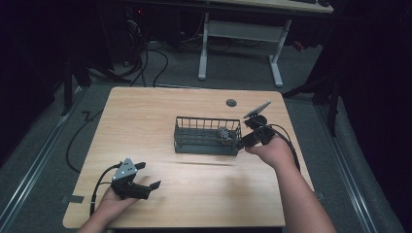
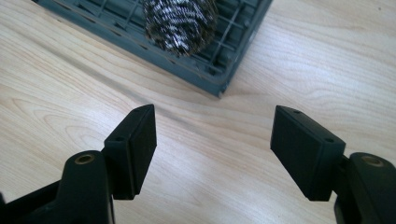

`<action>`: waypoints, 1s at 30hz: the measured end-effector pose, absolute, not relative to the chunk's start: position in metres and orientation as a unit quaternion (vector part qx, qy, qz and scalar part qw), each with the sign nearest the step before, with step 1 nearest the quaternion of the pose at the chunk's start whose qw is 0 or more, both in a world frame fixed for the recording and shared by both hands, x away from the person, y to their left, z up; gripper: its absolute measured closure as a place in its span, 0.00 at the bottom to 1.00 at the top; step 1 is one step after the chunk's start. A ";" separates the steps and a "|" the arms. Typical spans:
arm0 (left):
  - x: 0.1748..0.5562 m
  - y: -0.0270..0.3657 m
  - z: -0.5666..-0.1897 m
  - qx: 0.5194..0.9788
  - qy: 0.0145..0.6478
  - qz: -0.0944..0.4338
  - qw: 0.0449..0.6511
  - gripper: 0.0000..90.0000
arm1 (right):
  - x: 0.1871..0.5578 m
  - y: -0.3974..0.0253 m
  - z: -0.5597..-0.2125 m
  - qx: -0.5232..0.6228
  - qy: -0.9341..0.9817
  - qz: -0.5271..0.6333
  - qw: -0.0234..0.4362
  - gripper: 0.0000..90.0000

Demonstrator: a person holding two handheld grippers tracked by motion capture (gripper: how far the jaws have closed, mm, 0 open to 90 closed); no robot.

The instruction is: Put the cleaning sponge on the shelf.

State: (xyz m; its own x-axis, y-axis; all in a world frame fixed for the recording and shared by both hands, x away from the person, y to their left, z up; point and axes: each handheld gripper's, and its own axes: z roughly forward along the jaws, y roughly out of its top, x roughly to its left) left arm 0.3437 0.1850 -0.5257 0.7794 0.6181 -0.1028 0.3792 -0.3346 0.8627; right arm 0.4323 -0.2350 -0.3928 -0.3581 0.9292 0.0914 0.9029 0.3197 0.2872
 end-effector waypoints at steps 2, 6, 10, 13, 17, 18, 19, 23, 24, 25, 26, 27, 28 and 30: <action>0.344 0.185 -0.526 0.808 0.308 0.122 0.487 0.08 | 0.427 -0.237 -0.395 0.565 0.810 0.148 0.044 0.35; 0.344 0.185 -0.526 0.809 0.309 0.122 0.486 0.08 | 0.415 -0.238 -0.400 0.548 0.819 0.161 0.062 0.34; 0.344 0.185 -0.526 0.809 0.309 0.121 0.485 0.08 | 0.401 -0.237 -0.410 0.522 0.831 0.176 0.083 0.34; 0.344 0.184 -0.526 0.810 0.308 0.121 0.483 0.08 | 0.390 -0.236 -0.420 0.510 0.833 0.195 0.089 0.34; 0.343 0.184 -0.526 0.811 0.307 0.123 0.482 0.08 | 0.376 -0.237 -0.430 0.507 0.825 0.227 0.102 0.35; 0.343 0.184 -0.526 0.812 0.307 0.122 0.482 0.08 | 0.373 -0.237 -0.433 0.509 0.821 0.235 0.104 0.35; 0.343 0.184 -0.526 0.812 0.308 0.122 0.482 0.08 | 0.369 -0.238 -0.436 0.509 0.818 0.247 0.107 0.35; 0.343 0.184 -0.526 0.812 0.308 0.123 0.480 0.08 | 0.355 -0.242 -0.449 0.507 0.804 0.285 0.121 0.36; 0.343 0.183 -0.526 0.812 0.307 0.123 0.481 0.08 | 0.351 -0.243 -0.454 0.499 0.805 0.292 0.132 0.36; 0.342 0.183 -0.526 0.812 0.307 0.124 0.481 0.08 | 0.347 -0.243 -0.457 0.496 0.805 0.295 0.137 0.36; 0.342 0.183 -0.526 0.812 0.307 0.124 0.481 0.08 | 0.344 -0.244 -0.460 0.495 0.804 0.297 0.142 0.36; 0.342 0.183 -0.526 0.812 0.307 0.123 0.481 0.08 | 0.340 -0.244 -0.464 0.491 0.802 0.304 0.150 0.36; 0.342 0.182 -0.526 0.813 0.307 0.124 0.480 0.08 | 0.337 -0.244 -0.468 0.487 0.802 0.309 0.155 0.36; 0.342 0.182 -0.526 0.813 0.307 0.124 0.478 0.08 | 0.329 -0.244 -0.477 0.481 0.801 0.316 0.166 0.36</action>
